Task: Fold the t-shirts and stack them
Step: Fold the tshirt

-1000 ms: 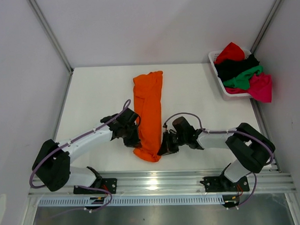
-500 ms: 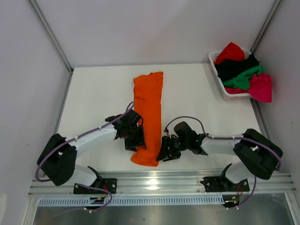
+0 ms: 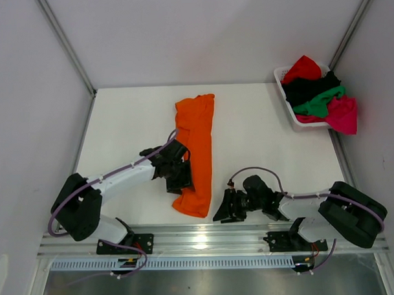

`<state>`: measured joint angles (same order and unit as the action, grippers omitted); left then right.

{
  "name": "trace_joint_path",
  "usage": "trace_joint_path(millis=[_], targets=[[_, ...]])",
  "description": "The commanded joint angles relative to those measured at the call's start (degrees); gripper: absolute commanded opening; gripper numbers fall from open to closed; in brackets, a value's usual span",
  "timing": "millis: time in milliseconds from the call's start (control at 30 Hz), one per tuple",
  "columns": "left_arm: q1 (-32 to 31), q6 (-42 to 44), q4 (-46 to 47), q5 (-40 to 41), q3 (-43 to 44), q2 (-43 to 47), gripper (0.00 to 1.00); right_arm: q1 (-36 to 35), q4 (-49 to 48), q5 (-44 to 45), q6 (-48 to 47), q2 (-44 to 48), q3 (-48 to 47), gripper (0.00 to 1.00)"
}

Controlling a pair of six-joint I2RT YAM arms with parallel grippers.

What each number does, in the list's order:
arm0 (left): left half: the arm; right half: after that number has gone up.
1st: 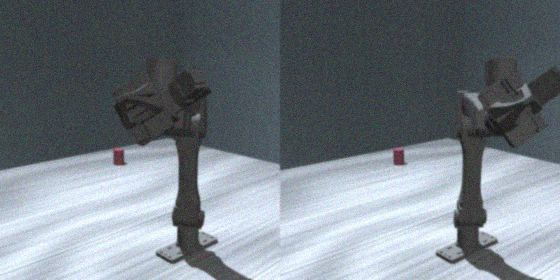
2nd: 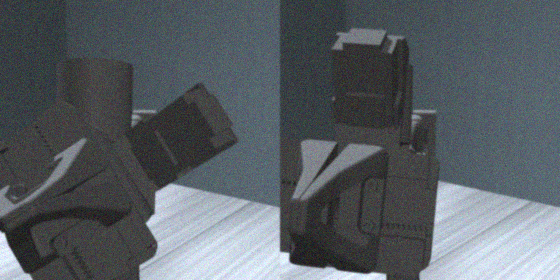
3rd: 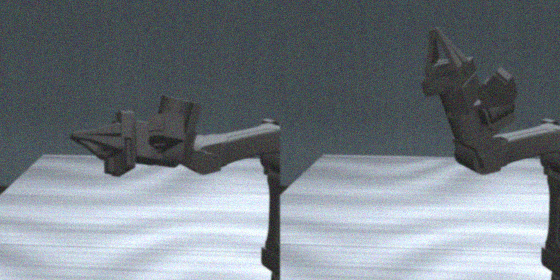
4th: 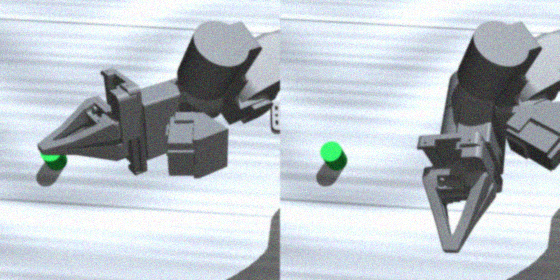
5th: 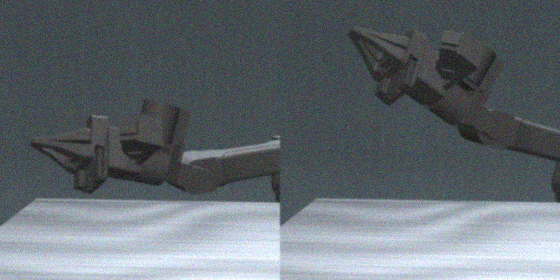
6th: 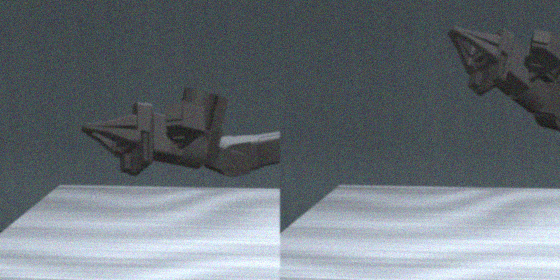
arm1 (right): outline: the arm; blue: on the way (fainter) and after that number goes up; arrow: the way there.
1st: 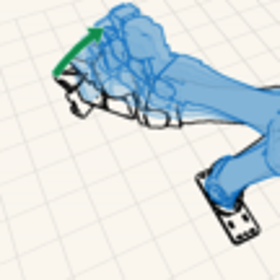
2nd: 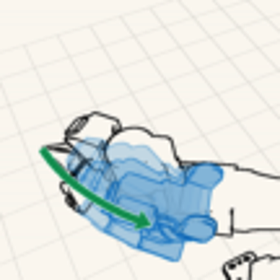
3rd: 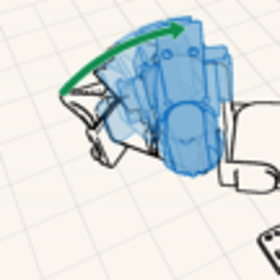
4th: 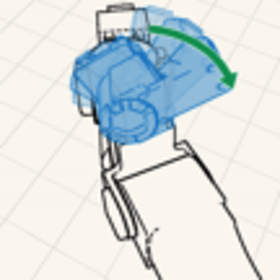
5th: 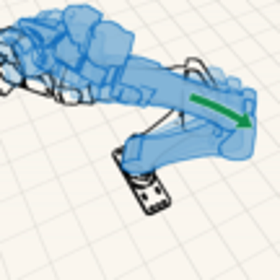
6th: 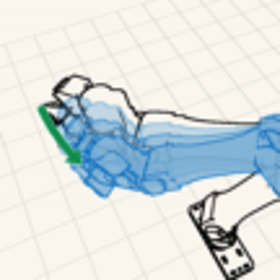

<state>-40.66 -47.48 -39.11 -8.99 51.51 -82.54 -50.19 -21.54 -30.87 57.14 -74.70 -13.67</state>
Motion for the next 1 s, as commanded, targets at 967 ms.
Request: trace_joint_path(millis=[967], targets=[[-0.47,0.82,-1.32,1.61,2.02,3.27,0.58,-1.57,-47.72,2.66,15.1,-27.52,0.84,0.56]])
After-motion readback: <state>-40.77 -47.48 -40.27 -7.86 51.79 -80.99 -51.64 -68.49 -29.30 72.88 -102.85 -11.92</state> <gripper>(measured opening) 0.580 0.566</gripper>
